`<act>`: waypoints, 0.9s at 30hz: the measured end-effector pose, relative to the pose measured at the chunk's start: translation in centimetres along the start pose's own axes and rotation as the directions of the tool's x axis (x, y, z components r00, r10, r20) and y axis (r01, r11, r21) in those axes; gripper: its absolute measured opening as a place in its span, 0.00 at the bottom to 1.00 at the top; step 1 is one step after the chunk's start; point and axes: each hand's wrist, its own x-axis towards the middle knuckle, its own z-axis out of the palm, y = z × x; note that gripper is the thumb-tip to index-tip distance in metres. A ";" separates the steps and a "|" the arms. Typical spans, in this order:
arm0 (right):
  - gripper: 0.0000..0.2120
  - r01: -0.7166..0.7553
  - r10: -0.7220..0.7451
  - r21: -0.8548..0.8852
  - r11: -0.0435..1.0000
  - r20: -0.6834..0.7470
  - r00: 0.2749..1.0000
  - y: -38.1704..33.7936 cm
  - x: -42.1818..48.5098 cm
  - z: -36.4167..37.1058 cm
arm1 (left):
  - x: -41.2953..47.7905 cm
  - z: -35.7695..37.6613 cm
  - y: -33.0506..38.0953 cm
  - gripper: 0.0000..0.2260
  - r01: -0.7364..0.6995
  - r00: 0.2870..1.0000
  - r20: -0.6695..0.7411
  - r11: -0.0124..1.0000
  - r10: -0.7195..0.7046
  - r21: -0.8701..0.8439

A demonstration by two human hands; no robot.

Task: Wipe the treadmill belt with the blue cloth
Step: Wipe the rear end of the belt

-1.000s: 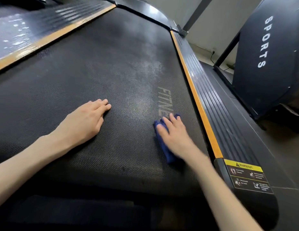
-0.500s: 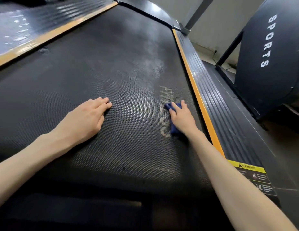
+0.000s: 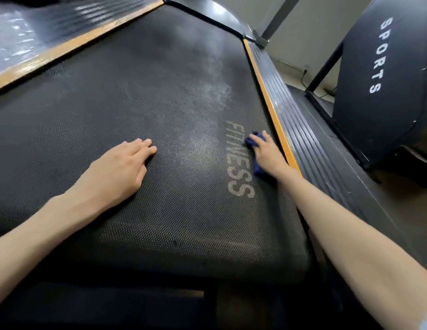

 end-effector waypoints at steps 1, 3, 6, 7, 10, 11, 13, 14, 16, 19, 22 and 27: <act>0.20 -0.041 0.040 -0.009 0.999 -0.006 0.999 0.2 0.8 -0.2 | 0.0 0.0 0.1 0.20 0.000 1.000 0.000 1.000 0.000 -0.007; 0.20 -0.050 0.050 -0.051 0.997 -0.011 0.999 0.1 0.6 -0.1 | 0.1 -0.1 0.1 0.19 0.006 1.000 0.002 1.000 -0.006 -0.026; 0.20 -0.005 0.004 -0.071 0.997 -0.020 1.000 -0.4 -4.4 0.1 | 0.1 -0.2 0.0 0.19 0.005 1.000 0.008 1.000 -0.005 -0.023; 0.20 -0.006 0.004 -0.068 0.998 -0.036 0.999 -0.4 -7.1 -0.1 | 0.1 -0.3 0.0 0.20 0.001 1.000 0.014 1.000 -0.001 -0.017; 0.21 0.030 -0.034 -0.047 0.998 -0.096 0.995 -0.9 -15.3 -0.4 | 0.1 -0.4 0.2 0.21 -0.005 0.999 0.042 1.000 0.005 0.002; 0.21 0.056 -0.060 -0.041 0.998 -0.102 0.993 -1.1 -17.3 -0.3 | 0.1 -0.4 0.2 0.22 -0.002 0.999 0.048 1.000 0.002 -0.001; 0.22 0.097 -0.098 -0.011 0.995 -0.104 0.990 -1.2 -18.6 -0.3 | 0.0 -0.4 0.1 0.21 0.004 0.999 0.049 1.000 -0.003 -0.011; 0.22 0.093 -0.092 0.006 0.996 -0.093 0.991 -1.2 -17.7 -0.5 | 0.0 -0.4 0.1 0.21 0.004 0.999 0.046 1.000 -0.003 -0.017; 0.21 0.028 -0.025 0.028 0.999 -0.092 0.995 -0.8 -14.0 -0.5 | 0.0 -0.4 0.0 0.18 0.001 1.000 0.027 0.999 0.000 -0.036; 0.23 -0.157 0.159 0.035 0.987 -0.060 0.985 -0.1 -7.9 -1.0 | -0.1 -0.6 0.1 0.19 0.010 0.999 0.039 0.998 -0.007 -0.070; 0.27 -0.193 0.192 -0.038 0.980 -0.028 0.981 -1.0 -8.4 -1.0 | -0.2 -0.9 0.4 0.19 0.027 0.998 0.057 0.996 -0.022 -0.088; 0.26 -0.109 0.106 -0.055 0.993 -0.046 0.993 -5.7 -15.7 -0.1 | 0.4 -1.6 0.3 0.18 0.120 0.990 0.095 0.964 -0.100 -0.236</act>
